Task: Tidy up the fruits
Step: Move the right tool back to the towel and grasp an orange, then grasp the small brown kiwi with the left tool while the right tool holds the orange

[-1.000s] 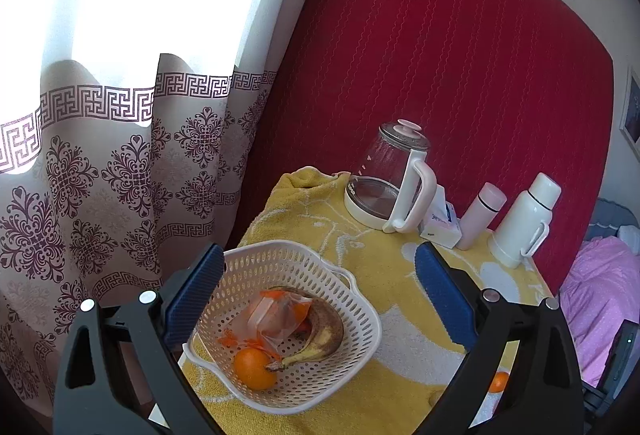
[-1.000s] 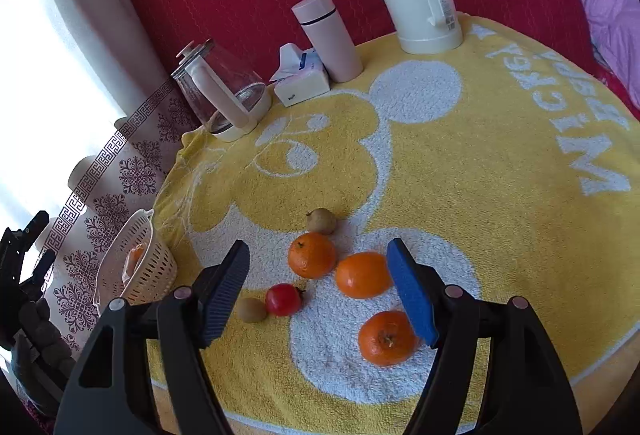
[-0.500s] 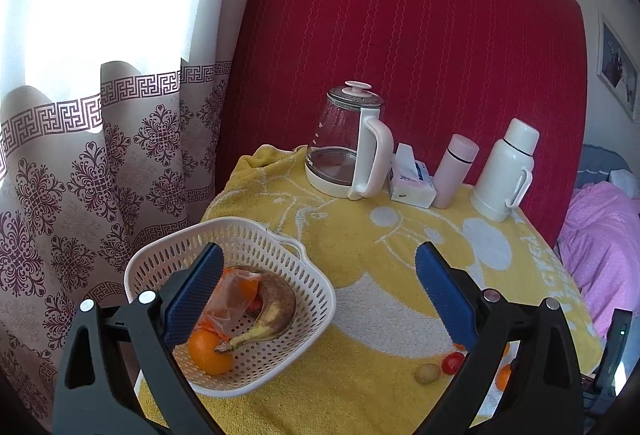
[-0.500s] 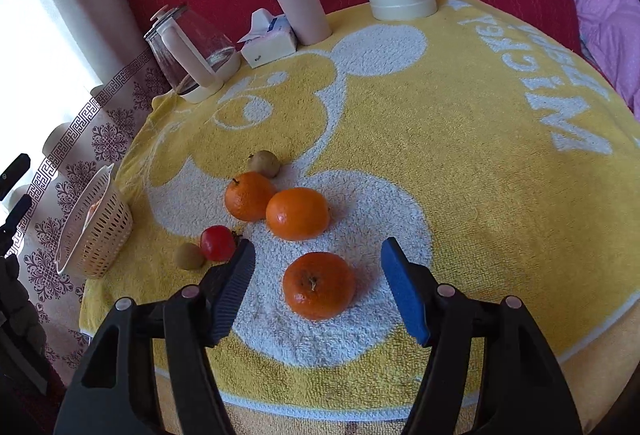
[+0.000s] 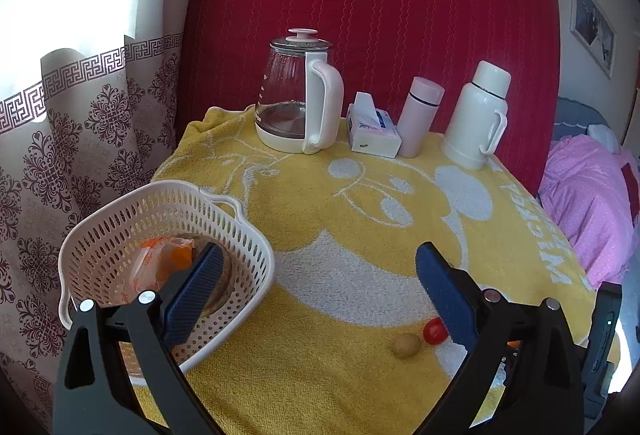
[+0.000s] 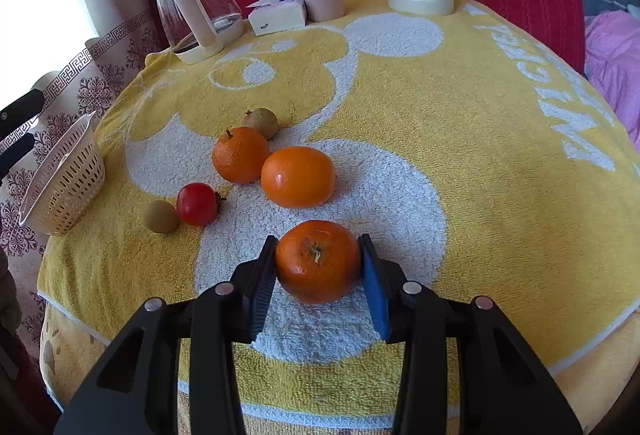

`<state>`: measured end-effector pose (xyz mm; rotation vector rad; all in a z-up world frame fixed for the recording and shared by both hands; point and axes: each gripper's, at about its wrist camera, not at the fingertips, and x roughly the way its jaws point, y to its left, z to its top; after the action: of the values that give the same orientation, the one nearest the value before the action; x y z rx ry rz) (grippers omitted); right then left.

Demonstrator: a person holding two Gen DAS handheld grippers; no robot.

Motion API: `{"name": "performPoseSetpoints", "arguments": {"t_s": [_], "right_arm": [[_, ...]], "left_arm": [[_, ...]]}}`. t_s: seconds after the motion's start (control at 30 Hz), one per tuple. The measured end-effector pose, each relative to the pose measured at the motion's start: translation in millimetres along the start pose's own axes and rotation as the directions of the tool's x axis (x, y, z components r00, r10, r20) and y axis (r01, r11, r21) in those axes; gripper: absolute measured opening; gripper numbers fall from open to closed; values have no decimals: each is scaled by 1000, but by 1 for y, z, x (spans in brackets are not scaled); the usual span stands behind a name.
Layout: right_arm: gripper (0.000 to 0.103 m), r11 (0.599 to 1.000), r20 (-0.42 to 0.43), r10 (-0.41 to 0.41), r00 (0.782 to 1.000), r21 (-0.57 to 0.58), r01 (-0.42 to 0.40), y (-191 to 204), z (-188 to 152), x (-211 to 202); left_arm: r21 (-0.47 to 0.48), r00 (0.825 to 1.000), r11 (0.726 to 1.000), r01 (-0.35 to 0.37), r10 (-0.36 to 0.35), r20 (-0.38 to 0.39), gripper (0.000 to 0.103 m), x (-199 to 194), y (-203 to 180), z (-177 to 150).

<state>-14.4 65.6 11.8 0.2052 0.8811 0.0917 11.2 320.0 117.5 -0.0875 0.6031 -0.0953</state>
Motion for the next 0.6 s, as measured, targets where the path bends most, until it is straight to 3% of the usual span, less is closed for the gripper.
{"name": "performPoseSetpoints", "arguments": {"t_s": [0.27,0.43,0.53,0.6], "right_arm": [[41,1000,-4,8,1000,-5,-8,0,0,2],[43,1000,-5,17,1000,-4,-17,0,1,3],[43,1000,-4,22,1000,-2,-22,-1,0,3],[43,1000,-4,23,1000,-2,-23,-1,0,3]], "left_arm": [[70,995,996,48,-41,-87,97,29,-25,-19],[139,981,984,114,-89,-174,84,50,-46,-37],[172,957,960,219,-178,-227,77,56,-58,-47],[203,950,949,243,-190,-247,70,59,-65,-54]]}}
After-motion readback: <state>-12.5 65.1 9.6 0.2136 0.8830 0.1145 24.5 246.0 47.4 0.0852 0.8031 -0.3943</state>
